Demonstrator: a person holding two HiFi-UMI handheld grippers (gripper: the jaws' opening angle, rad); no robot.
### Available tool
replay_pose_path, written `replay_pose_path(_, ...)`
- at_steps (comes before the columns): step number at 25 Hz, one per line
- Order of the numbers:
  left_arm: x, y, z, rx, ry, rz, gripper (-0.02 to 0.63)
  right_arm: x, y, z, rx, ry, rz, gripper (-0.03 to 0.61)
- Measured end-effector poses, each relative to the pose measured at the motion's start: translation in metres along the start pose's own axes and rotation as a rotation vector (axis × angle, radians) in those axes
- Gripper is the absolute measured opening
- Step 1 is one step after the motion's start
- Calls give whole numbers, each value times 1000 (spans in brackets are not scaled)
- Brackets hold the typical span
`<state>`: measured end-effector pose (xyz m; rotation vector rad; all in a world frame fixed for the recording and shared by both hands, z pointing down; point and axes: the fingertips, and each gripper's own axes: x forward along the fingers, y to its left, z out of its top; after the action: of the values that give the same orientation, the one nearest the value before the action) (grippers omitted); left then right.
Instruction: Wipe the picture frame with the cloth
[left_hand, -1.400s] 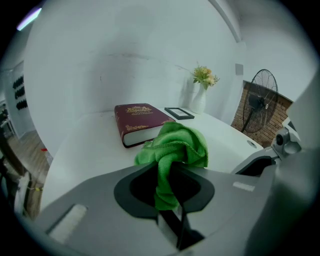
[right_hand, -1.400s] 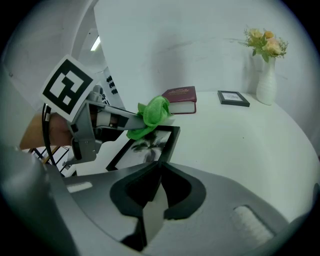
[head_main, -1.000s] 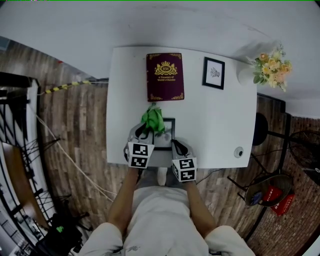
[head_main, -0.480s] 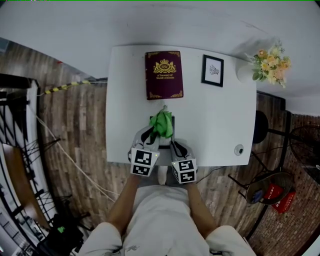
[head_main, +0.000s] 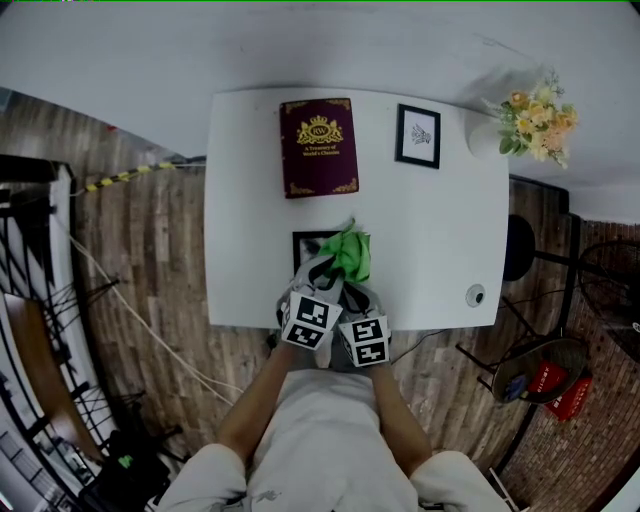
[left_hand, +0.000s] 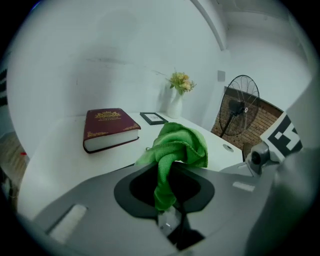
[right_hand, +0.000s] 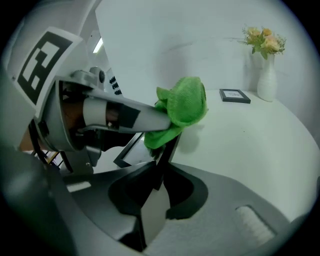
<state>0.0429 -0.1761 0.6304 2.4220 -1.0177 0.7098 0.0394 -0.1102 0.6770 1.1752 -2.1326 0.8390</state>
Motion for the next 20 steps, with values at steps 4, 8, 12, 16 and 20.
replay_pose_path(4, 12, -5, -14, 30, 74, -13, 81, 0, 0, -1, 1, -4, 9, 51)
replay_pose_path(8, 15, -4, -25, 39, 122, -6, 81, 0, 0, -1, -3, -4, 12, 51)
replay_pose_path(12, 10, 3, -29, 25, 133, 13, 81, -1, -1, -1, -4, -5, 7, 51)
replay_pose_path(16, 4, 12, -34, 17, 140, 35, 81, -1, -2, -2, 5, -6, 3, 51)
replay_pose_path(20, -3, 21, -38, 17, 148, 57, 81, 0, -2, 0, 4, -11, -6, 51)
